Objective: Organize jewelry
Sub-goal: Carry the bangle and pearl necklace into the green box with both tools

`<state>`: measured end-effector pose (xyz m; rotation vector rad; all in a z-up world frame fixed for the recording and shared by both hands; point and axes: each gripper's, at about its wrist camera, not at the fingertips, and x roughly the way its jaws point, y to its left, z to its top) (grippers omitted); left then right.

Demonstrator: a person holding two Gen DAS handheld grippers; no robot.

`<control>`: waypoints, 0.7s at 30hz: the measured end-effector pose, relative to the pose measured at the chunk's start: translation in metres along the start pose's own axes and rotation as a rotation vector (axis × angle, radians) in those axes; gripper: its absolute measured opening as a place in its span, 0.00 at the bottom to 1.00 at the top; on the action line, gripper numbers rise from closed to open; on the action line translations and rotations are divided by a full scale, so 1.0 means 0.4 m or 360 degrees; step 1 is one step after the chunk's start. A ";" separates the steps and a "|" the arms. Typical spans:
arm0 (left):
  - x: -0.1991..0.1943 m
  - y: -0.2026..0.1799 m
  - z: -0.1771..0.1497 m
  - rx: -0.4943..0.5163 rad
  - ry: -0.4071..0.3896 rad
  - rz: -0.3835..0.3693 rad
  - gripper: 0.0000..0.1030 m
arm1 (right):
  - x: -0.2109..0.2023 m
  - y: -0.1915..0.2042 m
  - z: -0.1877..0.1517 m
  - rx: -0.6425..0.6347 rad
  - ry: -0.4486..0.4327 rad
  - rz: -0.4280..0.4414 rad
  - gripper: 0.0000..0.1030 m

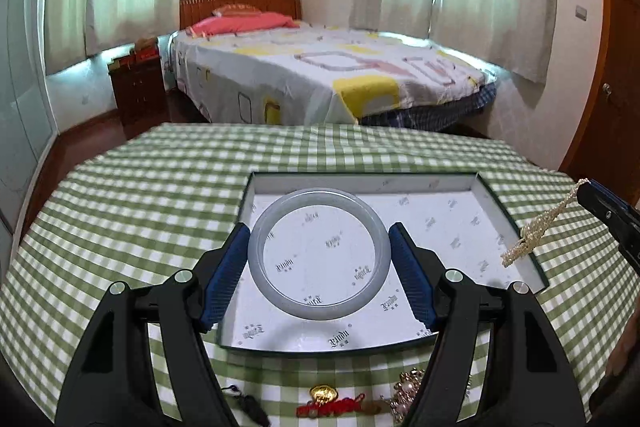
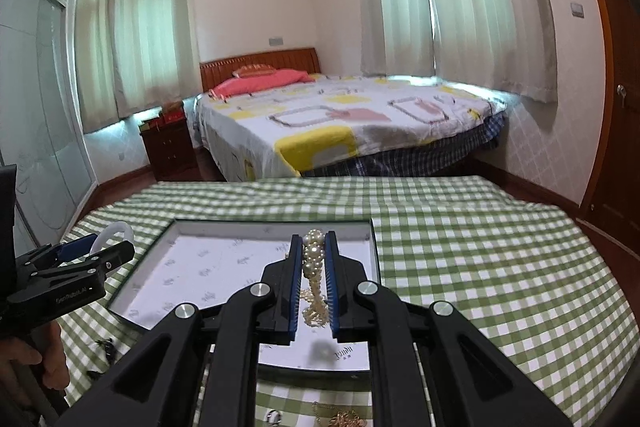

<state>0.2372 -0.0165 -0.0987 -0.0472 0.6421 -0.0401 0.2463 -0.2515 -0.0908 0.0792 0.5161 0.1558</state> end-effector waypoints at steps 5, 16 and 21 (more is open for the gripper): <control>0.075 -0.007 -0.040 0.0018 0.0104 -0.0014 0.67 | 0.068 -0.021 -0.047 0.0020 0.0132 -0.0031 0.11; 0.157 0.005 -0.081 0.0014 0.0226 0.0017 0.67 | 0.160 -0.054 -0.125 0.0095 0.0363 -0.0051 0.11; 0.175 0.015 -0.090 -0.0004 0.0265 0.0025 0.67 | 0.179 -0.062 -0.134 0.0114 0.0400 -0.0049 0.11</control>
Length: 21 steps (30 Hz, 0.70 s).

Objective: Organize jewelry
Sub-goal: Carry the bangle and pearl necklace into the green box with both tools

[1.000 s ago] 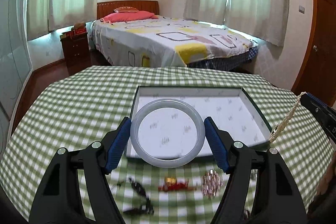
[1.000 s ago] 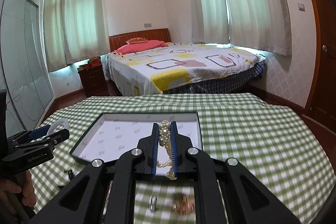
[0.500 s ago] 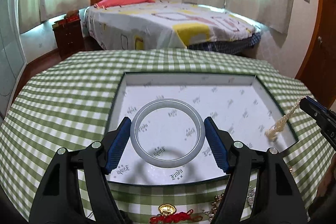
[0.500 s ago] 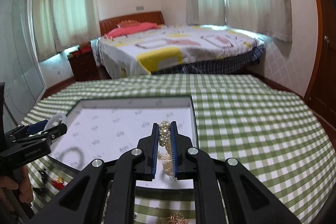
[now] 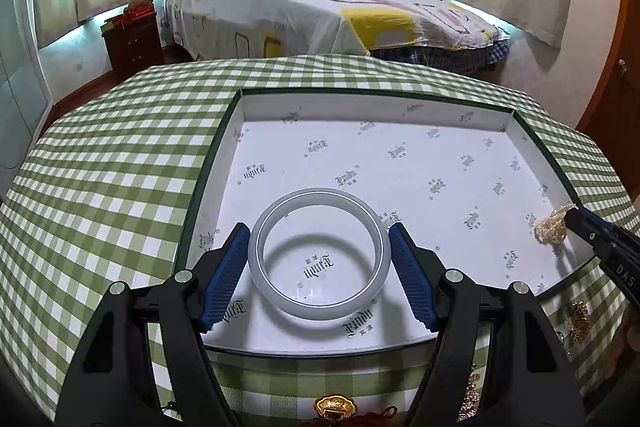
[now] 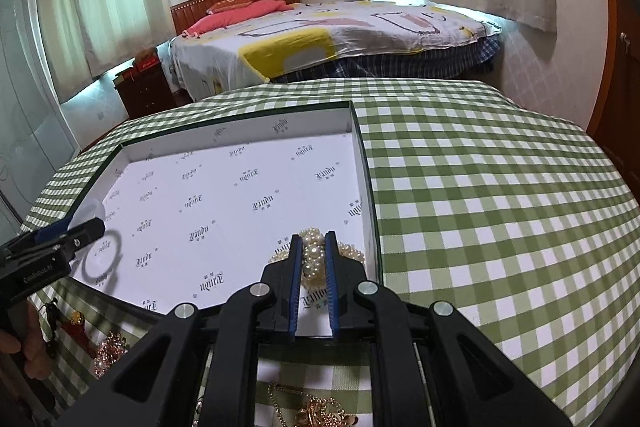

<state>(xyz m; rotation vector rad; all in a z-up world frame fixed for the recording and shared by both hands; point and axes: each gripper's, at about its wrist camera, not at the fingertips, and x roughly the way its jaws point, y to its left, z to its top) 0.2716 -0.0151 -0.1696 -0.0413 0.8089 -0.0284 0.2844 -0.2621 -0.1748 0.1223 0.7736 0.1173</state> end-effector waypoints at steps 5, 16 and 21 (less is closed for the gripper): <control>0.024 0.006 -0.006 -0.0029 0.0045 -0.0003 0.67 | 0.008 -0.005 0.004 0.0011 0.0024 -0.0002 0.12; 0.050 0.002 -0.003 -0.0022 0.0082 0.0016 0.67 | 0.015 -0.008 0.004 0.0020 0.0039 0.0002 0.19; 0.067 -0.016 0.010 0.0007 0.0104 0.0029 0.67 | 0.012 0.004 0.001 -0.0015 0.0034 0.0004 0.31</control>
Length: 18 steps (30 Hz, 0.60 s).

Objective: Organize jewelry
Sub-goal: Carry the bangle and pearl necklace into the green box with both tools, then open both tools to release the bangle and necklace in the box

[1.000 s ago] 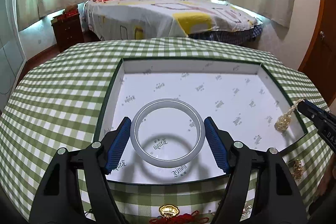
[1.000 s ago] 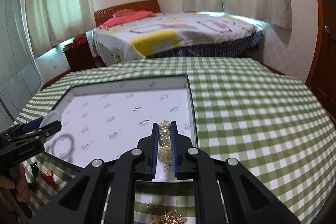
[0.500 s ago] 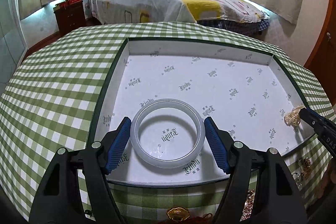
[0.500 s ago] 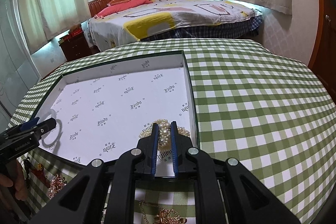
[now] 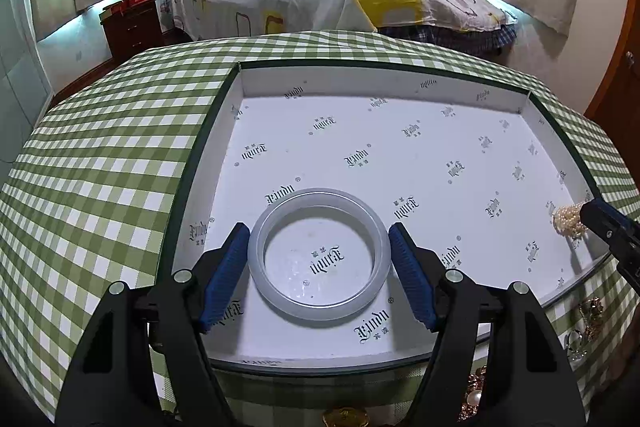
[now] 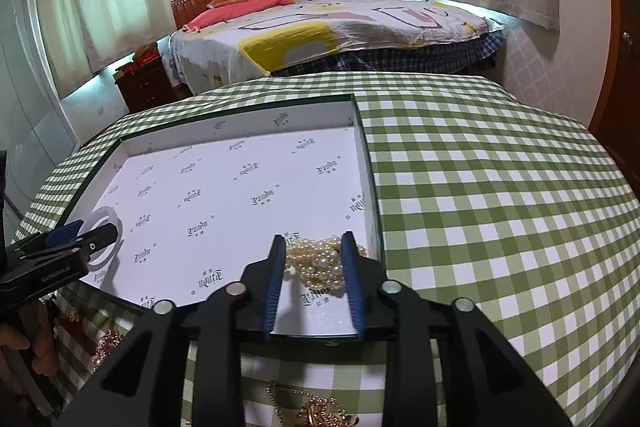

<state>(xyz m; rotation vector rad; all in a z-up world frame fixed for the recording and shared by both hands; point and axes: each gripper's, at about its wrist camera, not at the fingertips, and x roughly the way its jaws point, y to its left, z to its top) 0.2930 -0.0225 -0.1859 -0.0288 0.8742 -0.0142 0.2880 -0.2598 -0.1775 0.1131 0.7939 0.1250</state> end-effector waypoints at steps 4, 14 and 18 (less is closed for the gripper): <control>0.007 -0.008 0.004 0.0009 0.0006 0.0003 0.68 | -0.003 0.000 -0.002 0.0007 -0.0003 0.0012 0.33; 0.013 -0.011 0.006 0.0018 0.0007 -0.0010 0.76 | -0.011 0.003 -0.005 0.0017 -0.0014 0.0024 0.37; 0.001 -0.004 0.003 -0.0016 -0.0027 -0.0021 0.76 | -0.025 0.005 -0.007 0.0022 -0.0035 0.0026 0.39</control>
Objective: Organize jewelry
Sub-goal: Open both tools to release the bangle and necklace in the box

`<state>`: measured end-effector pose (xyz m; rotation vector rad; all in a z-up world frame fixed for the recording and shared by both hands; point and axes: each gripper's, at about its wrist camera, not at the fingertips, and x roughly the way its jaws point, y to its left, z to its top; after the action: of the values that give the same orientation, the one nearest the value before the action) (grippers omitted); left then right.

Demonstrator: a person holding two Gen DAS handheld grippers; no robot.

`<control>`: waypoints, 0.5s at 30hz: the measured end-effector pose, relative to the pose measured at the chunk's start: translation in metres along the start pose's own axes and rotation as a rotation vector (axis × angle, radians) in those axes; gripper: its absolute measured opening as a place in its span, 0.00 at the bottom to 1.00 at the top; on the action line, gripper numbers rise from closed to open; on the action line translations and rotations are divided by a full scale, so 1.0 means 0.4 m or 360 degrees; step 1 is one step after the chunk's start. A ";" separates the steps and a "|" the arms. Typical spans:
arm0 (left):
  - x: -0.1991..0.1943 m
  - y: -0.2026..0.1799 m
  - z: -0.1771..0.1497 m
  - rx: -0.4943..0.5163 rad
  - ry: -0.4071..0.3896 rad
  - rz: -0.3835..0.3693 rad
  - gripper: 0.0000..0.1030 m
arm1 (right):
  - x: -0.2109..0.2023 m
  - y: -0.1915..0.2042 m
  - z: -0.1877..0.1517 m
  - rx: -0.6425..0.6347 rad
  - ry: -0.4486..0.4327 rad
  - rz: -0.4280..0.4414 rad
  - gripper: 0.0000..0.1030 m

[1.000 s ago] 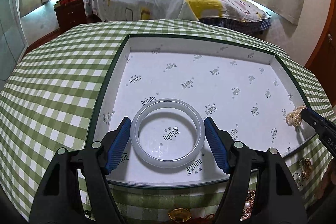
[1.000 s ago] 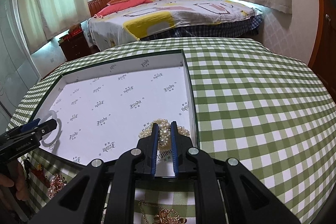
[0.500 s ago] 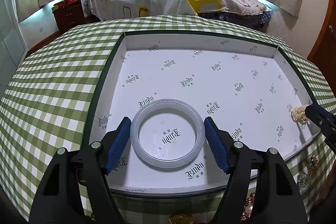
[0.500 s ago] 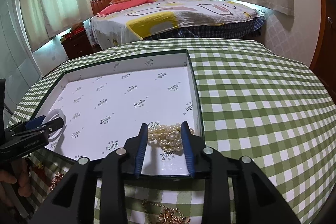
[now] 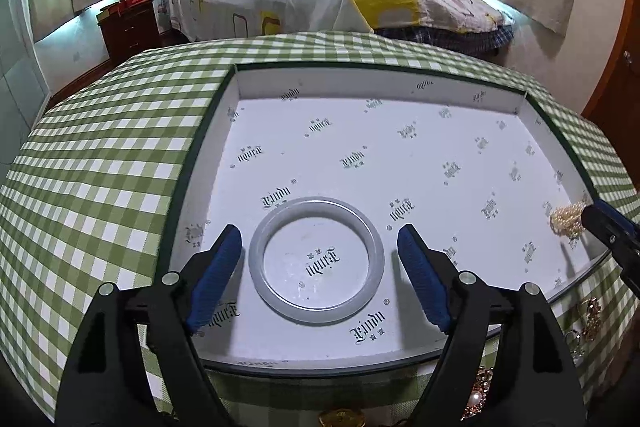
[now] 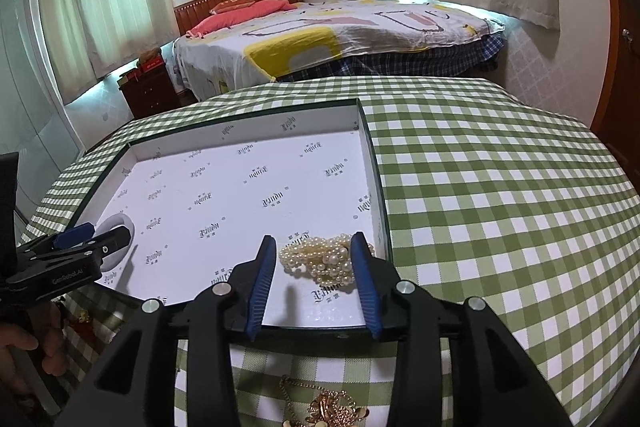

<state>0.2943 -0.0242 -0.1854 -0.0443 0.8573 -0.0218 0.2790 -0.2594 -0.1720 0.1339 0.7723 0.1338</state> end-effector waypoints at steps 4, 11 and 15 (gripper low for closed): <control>-0.043 0.003 0.000 -0.0013 -0.0064 -0.0006 0.76 | -0.034 0.006 0.002 -0.0002 -0.0045 -0.0004 0.41; -0.168 -0.003 -0.021 0.0028 -0.0246 0.0035 0.76 | -0.121 0.027 -0.017 -0.0016 -0.0120 -0.0012 0.42; -0.224 -0.002 -0.056 0.0009 -0.0296 0.0036 0.76 | -0.170 0.046 -0.050 -0.0039 -0.0137 -0.0029 0.42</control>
<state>0.2187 -0.0224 -0.1322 -0.0305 0.6719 0.0011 0.2154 -0.2516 -0.1364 0.1089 0.6854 0.1193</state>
